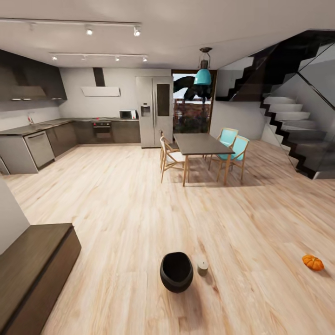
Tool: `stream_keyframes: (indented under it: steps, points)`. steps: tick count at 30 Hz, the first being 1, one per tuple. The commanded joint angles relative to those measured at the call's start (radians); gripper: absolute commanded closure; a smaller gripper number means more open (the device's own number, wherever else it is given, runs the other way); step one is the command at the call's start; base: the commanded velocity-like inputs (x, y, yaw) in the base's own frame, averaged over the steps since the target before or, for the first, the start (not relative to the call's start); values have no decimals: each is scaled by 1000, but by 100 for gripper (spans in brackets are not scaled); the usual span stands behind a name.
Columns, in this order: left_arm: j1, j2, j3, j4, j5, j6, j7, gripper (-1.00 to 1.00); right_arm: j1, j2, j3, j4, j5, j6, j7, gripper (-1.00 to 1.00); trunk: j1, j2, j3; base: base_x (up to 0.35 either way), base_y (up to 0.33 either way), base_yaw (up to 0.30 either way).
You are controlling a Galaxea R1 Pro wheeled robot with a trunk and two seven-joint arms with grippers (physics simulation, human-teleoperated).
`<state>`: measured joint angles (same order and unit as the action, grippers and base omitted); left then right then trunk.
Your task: Place each of the two pumpkins and all three candles from the living room inside a cabinet in the living room (use any cabinet), then make sure every cabinet is closed, and position the cauldron so it is next to a table in the living room.
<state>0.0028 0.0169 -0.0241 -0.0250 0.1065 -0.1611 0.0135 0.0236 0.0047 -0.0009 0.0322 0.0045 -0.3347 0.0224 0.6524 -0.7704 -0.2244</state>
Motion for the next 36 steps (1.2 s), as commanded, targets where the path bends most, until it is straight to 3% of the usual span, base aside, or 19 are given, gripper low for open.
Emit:
stream_keyframes:
  steps: [1, 16, 36]
  points:
    - [0, 0, -3, -1, 10, -1, 0, -100, -1, 0, -1, 2, 0, -6, 2, -100, 1, -1, -1, 341, 20, 0]
    - [0, 0, -5, 0, 6, -4, -1, -100, -1, 0, -1, -1, 0, -7, 2, -100, 1, -1, -1, 144, 2, 0]
    - [0, -2, -5, -1, 7, -2, -1, -100, -1, 0, -1, -2, 0, -7, 2, -100, 1, -1, -1, 319, -112, 0]
